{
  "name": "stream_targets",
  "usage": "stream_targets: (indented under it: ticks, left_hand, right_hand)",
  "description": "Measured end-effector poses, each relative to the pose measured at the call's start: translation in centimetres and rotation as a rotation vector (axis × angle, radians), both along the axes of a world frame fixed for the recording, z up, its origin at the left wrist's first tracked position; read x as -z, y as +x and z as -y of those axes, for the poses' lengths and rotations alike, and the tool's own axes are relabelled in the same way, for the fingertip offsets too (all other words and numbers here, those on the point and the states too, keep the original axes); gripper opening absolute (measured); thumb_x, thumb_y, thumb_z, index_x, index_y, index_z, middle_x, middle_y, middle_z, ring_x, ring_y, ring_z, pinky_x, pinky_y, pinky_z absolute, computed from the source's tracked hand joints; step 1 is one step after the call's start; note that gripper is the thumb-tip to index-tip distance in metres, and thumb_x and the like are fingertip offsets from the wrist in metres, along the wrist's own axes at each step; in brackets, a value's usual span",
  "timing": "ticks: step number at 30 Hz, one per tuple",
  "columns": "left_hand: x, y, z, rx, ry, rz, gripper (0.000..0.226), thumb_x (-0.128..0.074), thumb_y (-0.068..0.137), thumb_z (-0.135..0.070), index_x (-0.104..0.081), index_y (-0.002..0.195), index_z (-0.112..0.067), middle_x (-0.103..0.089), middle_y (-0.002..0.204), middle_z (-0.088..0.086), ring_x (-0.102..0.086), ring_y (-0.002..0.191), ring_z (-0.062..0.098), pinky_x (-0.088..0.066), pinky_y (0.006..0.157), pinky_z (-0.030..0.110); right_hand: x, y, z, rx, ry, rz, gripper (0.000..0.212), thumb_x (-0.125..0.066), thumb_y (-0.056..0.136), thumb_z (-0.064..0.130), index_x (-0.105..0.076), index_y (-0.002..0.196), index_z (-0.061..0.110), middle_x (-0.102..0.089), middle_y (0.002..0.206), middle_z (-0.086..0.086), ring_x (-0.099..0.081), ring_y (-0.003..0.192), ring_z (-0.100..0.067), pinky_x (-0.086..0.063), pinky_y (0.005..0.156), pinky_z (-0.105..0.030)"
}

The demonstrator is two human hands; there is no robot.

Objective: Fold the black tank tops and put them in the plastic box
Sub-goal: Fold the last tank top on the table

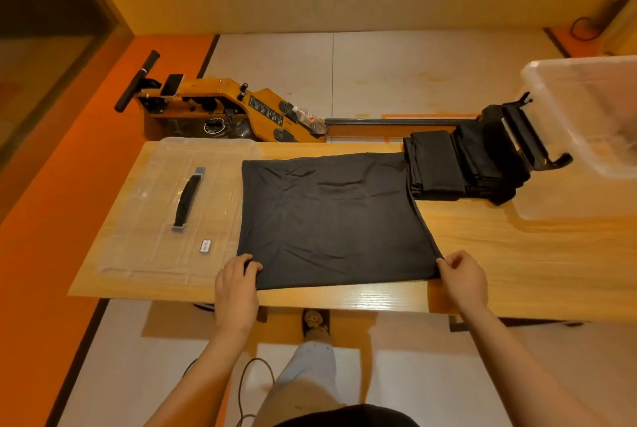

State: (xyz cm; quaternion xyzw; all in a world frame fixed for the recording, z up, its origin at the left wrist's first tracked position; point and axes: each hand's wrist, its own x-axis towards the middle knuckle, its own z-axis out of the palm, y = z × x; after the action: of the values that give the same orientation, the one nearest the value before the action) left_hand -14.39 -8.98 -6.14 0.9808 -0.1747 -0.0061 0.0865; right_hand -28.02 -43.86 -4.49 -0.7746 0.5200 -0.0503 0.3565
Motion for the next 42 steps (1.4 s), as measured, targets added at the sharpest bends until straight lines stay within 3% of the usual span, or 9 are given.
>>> stream_targets:
  ticks: [5,8,12,16,18,22,28,34,42]
  left_hand:
    - [0.3,-2.4,-0.5,0.159,-0.125,-0.108,0.064,-0.065,0.091,-0.028,-0.037,0.147,-0.015,-0.030,0.156,0.004,-0.025,0.145,0.024,-0.025,0.116,0.039]
    - [1.3,-3.1,-1.3,0.256,-0.071,-0.265,0.093,-0.065,0.087,-0.045,-0.001,0.152,-0.025,0.007,0.157,-0.009,0.007,0.147,0.009,-0.004,0.120,0.030]
    - [1.8,-2.9,-2.7,0.173,-0.126,-0.234,0.083,-0.070,0.087,-0.019,-0.016,0.149,-0.025,-0.010,0.155,-0.009,-0.018,0.147,0.013,-0.013,0.116,0.027]
    - [1.9,-3.2,-3.8,0.187,-0.166,-0.079,0.076,-0.084,0.064,0.006,-0.058,0.132,-0.015,-0.055,0.137,0.002,-0.059,0.119,0.020,-0.048,0.093,0.031]
    - [1.9,-3.3,-4.2,0.212,-0.159,-0.047,0.081,-0.084,0.055,0.015,-0.063,0.127,-0.015,-0.061,0.131,0.004,-0.064,0.112,0.020,-0.053,0.086,0.032]
    - [1.5,-3.1,-5.0,0.218,-0.120,-0.068,0.082,-0.080,0.053,0.021,-0.065,0.125,-0.017,-0.063,0.128,0.003,-0.067,0.107,0.019,-0.057,0.080,0.032]
    - [-1.4,-1.7,-5.0,0.141,-0.245,-0.071,0.033,-0.062,0.090,-0.004,-0.066,0.121,-0.015,-0.069,0.117,0.006,-0.065,0.108,0.024,-0.051,0.093,0.038]
    - [-8.7,3.5,-4.5,0.088,-0.374,0.127,0.020,-0.047,0.098,-0.010,-0.064,0.110,-0.009,-0.062,0.103,0.005,-0.059,0.094,0.022,-0.046,0.076,0.031]
    - [-21.1,12.7,-5.0,0.035,-0.704,0.283,0.016,-0.056,0.096,-0.011,-0.066,0.107,-0.007,-0.061,0.102,0.000,-0.054,0.100,0.013,-0.044,0.087,0.031]
  right_hand:
    - [0.3,-2.7,-2.8,-0.327,-0.417,-0.001,0.044,-0.068,0.084,0.029,-0.056,0.121,0.007,-0.056,0.123,-0.016,-0.047,0.118,-0.031,-0.044,0.095,-0.043]
    - [1.4,-2.5,-5.2,-0.774,-0.395,-0.136,0.089,-0.066,0.081,0.054,-0.019,0.151,0.026,-0.009,0.159,0.005,-0.005,0.148,-0.019,-0.009,0.118,-0.038]
    - [2.5,-2.8,-4.7,-0.816,-0.295,-0.257,0.107,-0.060,0.077,0.069,0.014,0.143,0.031,0.021,0.150,0.008,0.016,0.145,-0.015,0.005,0.115,-0.034]
    - [3.4,-5.4,-4.5,-0.851,-0.435,-0.283,0.107,-0.090,0.062,0.023,-0.023,0.146,0.025,-0.022,0.154,-0.005,-0.032,0.141,-0.027,-0.034,0.107,-0.040]
    - [4.4,-6.7,-4.7,-0.801,-0.517,-0.227,0.103,-0.092,0.047,-0.001,-0.048,0.138,0.019,-0.051,0.141,-0.008,-0.047,0.129,-0.027,-0.050,0.091,-0.041]
    - [4.0,-7.6,-5.0,-0.770,-0.656,-0.168,0.090,-0.081,0.045,-0.019,-0.062,0.127,0.014,-0.061,0.130,-0.009,-0.061,0.115,-0.029,-0.055,0.079,-0.042]
    - [0.6,-7.0,-4.7,-0.615,-0.495,0.008,0.038,-0.065,0.087,0.009,-0.064,0.124,0.019,-0.068,0.116,-0.006,-0.059,0.109,-0.030,-0.049,0.090,-0.040]
    - [-8.6,-2.9,-4.0,-0.532,-0.446,0.372,0.019,-0.055,0.095,0.014,-0.069,0.108,0.016,-0.068,0.097,0.003,-0.060,0.090,-0.014,-0.046,0.075,-0.026]
    - [-20.9,4.4,-5.8,-0.404,-0.338,0.756,0.013,-0.058,0.094,0.019,-0.068,0.102,0.018,-0.063,0.088,0.018,-0.059,0.087,0.008,-0.050,0.074,-0.014]
